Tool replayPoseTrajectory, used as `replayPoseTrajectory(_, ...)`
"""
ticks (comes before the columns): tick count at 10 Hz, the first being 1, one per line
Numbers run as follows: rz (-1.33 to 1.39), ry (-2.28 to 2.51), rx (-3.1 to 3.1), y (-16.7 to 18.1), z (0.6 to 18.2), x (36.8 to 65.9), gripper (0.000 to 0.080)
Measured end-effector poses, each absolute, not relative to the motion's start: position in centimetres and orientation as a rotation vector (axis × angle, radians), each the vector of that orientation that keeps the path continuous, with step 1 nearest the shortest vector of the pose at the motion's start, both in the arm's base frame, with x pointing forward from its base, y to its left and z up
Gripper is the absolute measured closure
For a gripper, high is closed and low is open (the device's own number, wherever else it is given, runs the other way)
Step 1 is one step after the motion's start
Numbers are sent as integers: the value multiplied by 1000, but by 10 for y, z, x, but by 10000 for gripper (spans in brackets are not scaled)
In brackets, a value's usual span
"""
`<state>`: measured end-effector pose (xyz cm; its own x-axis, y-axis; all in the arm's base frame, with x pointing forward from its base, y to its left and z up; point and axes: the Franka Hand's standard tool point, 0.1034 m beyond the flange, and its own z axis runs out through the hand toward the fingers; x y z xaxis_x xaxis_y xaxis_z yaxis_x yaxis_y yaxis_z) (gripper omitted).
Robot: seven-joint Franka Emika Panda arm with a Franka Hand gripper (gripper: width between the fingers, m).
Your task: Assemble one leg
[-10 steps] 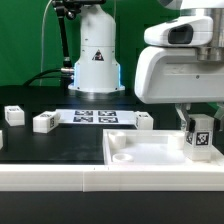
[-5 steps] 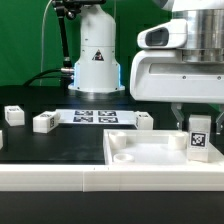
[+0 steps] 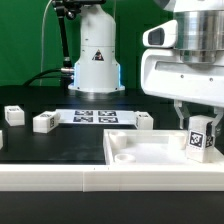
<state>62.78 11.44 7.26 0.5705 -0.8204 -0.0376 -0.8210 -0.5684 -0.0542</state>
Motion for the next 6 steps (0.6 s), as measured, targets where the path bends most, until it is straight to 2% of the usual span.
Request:
replayPoseTrajectory(2, 14, 1496, -2687, 115, 73, 628, 507)
replayPoseTrajectory(4, 10, 1438, -2718, 115, 73, 628, 267)
replayPoseTrajectory(5, 7, 1384, -2746, 115, 73, 628, 267)
replayPoseTrajectory(6, 6, 1332, -2771, 117, 73, 628, 174)
